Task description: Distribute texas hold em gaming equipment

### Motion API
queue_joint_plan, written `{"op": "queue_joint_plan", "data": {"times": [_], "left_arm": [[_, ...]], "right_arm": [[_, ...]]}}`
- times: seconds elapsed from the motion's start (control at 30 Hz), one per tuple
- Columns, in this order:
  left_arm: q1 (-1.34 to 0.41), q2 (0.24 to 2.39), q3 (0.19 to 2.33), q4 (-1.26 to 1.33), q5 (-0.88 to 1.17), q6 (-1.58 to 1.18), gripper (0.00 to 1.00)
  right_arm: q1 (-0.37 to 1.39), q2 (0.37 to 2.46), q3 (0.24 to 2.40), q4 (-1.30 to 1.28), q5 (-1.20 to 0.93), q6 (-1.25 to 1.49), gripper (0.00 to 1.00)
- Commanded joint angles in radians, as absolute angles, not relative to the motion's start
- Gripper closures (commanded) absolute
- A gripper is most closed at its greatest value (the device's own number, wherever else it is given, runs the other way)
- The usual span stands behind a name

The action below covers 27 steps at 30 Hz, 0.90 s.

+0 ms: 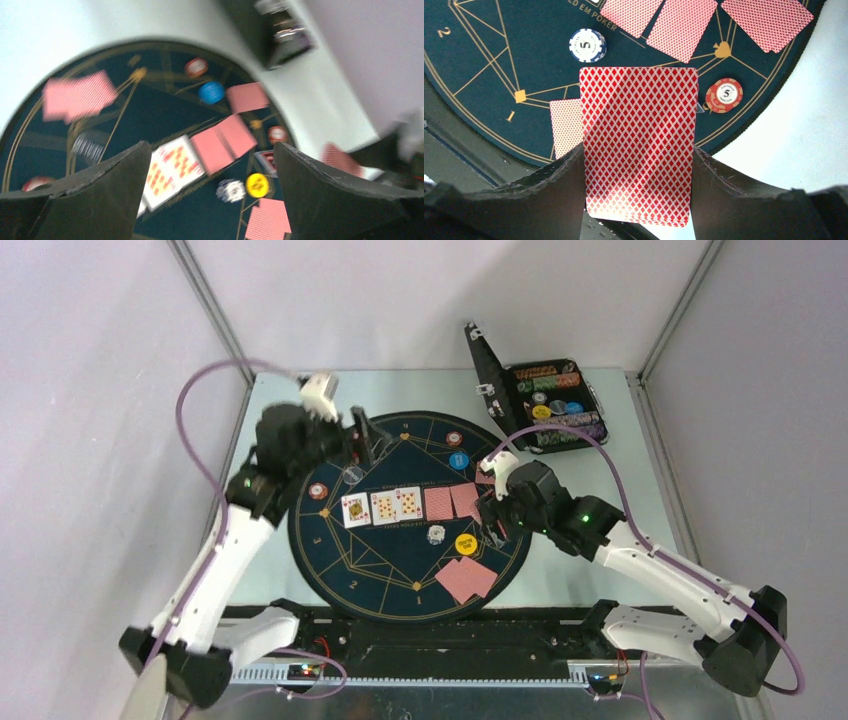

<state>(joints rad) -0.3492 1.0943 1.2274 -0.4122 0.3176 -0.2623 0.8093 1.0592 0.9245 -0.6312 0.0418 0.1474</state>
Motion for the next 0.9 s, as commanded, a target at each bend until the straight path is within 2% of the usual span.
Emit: {"op": "queue_joint_plan", "data": {"times": [0.0,0.1,0.2,0.3,0.47,0.87], "left_arm": [[-0.342,0.855,0.904,-0.319,-0.325,-0.57,0.0],[-0.342,0.645,0.721,-0.352,-0.481,-0.72,0.0],[-0.342,0.508,0.544,-0.366,-0.462,-0.811,0.0],[-0.343,0.406,0.499,-0.501,-0.453,-0.851,0.0],[-0.342,0.331,0.461,-0.623,-0.459,-0.881,0.0],[-0.342,0.329,0.449,-0.68,-0.504,-0.872,0.0]], "right_arm": [[0.804,1.077,0.929,-0.569,0.084,0.178,1.0],[0.801,1.088,0.929,-0.548,0.088,0.198,1.0],[0.789,1.099,0.934,-0.522,0.095,0.22,1.0],[0.778,1.12,0.943,-0.505,0.088,0.243,1.0],[0.776,1.173,0.962,-0.487,0.084,0.279,1.0],[0.776,1.288,1.023,-0.454,0.072,0.32,1.0]]}}
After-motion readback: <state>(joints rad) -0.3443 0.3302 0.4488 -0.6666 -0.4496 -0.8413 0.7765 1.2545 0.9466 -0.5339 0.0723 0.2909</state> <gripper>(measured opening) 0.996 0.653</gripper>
